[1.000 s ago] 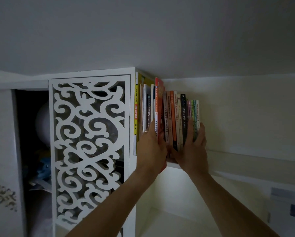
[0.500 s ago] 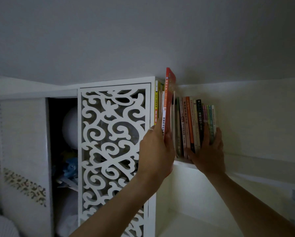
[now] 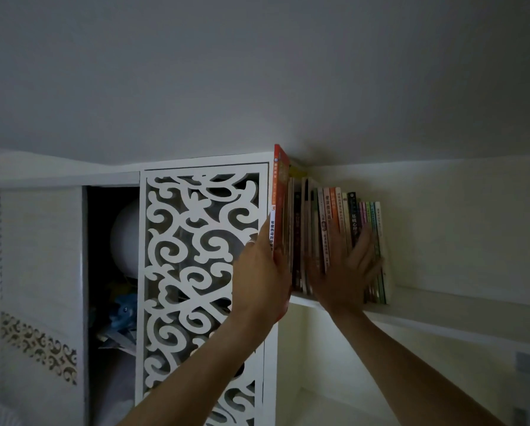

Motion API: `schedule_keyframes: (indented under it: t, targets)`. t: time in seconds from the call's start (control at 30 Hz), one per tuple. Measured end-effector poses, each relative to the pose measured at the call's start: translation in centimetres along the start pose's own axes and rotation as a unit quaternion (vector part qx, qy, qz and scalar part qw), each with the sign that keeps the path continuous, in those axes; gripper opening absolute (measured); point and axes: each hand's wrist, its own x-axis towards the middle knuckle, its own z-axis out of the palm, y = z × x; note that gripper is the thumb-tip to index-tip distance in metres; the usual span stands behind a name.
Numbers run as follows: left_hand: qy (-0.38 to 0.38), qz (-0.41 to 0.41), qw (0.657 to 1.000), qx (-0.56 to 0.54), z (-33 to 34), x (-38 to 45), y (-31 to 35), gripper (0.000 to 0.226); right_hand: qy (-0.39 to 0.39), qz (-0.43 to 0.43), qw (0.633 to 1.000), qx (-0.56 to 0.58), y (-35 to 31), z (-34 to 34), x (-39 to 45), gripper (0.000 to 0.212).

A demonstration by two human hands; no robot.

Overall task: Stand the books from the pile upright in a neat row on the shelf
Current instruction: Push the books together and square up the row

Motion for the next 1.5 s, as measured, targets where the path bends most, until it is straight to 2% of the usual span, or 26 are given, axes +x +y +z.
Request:
schedule_keyframes:
  t: [0.1, 0.23, 0.4, 0.53, 0.63, 0.73, 1.0, 1.2, 1.5]
  targets:
    - [0.0, 0.013, 1.0, 0.007, 0.2, -0.1, -0.2, 0.046, -0.003, -0.005, 1.0, -0.01, -1.4, 1.3, 0.3, 0.099]
    - [0.007, 0.012, 1.0, -0.022, -0.3, -0.2, -0.6, 0.038, 0.017, 0.019, 0.999, -0.034, -2.0, 2.6, 0.7, 0.116]
    - [0.012, 0.013, 1.0, -0.019, -0.2, -0.1, -1.7, 0.042, 0.035, 0.016, 0.997, -0.063, -2.0, 3.7, 0.6, 0.128]
    - [0.009, 0.029, 0.999, -0.028, 0.4, -0.2, -1.4, 0.048, 0.044, 0.02, 0.996, -0.07, -1.9, 4.3, 0.6, 0.126]
    - [0.009, 0.036, 0.999, -0.018, 1.0, -0.3, -1.2, 0.044, 0.044, 0.015, 0.996, -0.074, -1.8, 4.4, 0.5, 0.123]
    - [0.014, 0.023, 1.0, -0.006, 1.3, -0.3, -1.0, 0.04, 0.049, 0.013, 0.996, -0.072, -2.1, 4.3, 0.6, 0.118]
    - [0.021, 0.012, 1.0, 0.001, 1.0, -0.3, -0.9, 0.052, 0.068, 0.022, 0.995, -0.063, -2.1, 4.6, 0.8, 0.119]
    - [0.018, -0.019, 1.0, -0.009, 2.1, -1.5, -1.3, 0.045, 0.061, 0.021, 0.996, -0.066, -1.8, 4.6, 0.9, 0.115]
    - [0.031, -0.051, 0.997, -0.04, 2.7, -2.2, -0.7, 0.046, 0.068, 0.036, 0.996, -0.052, -2.5, 4.7, 0.9, 0.116]
